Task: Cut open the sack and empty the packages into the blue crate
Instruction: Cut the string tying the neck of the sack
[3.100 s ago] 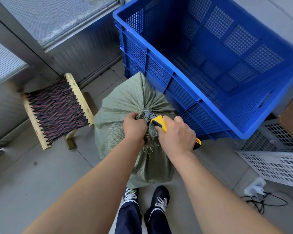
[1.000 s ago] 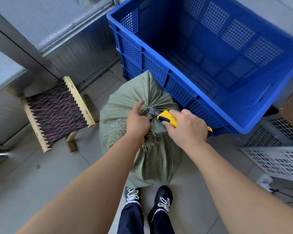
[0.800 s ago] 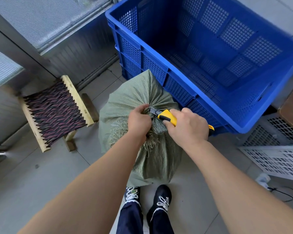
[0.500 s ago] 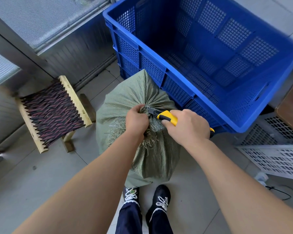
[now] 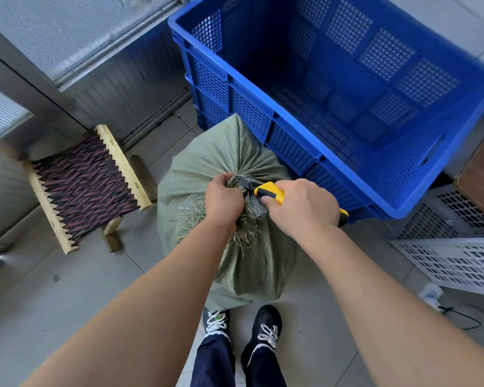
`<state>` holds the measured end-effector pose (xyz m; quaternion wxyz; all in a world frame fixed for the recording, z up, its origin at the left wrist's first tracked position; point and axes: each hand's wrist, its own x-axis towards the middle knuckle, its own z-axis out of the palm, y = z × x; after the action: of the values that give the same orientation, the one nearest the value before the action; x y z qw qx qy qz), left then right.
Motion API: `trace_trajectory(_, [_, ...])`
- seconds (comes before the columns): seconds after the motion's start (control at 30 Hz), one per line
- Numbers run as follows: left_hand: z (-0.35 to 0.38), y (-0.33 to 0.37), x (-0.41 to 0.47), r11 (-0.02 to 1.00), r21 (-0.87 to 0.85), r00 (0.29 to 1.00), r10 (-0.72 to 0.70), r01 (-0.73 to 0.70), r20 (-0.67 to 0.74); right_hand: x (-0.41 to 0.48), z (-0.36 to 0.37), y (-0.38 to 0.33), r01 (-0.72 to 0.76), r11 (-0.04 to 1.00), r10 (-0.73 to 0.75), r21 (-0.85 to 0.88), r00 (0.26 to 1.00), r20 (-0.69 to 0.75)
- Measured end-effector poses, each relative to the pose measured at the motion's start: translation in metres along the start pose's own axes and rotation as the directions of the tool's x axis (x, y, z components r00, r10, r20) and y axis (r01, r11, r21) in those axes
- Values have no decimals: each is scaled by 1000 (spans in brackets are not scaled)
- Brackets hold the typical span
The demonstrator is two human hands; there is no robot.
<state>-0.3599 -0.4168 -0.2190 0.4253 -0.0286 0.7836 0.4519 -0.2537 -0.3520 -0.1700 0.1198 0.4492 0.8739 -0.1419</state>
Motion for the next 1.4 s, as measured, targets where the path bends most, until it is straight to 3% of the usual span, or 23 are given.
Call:
trace_trajectory(0.87, [-2, 1, -4, 1000, 25, 999, 18, -17, -32, 8, -4, 3, 20, 998, -22, 51, 999, 36])
trace_trajectory(1.4, [1, 2, -7, 998, 62, 1000, 21, -20, -14, 18, 3, -3, 41, 997, -41, -62, 999, 0])
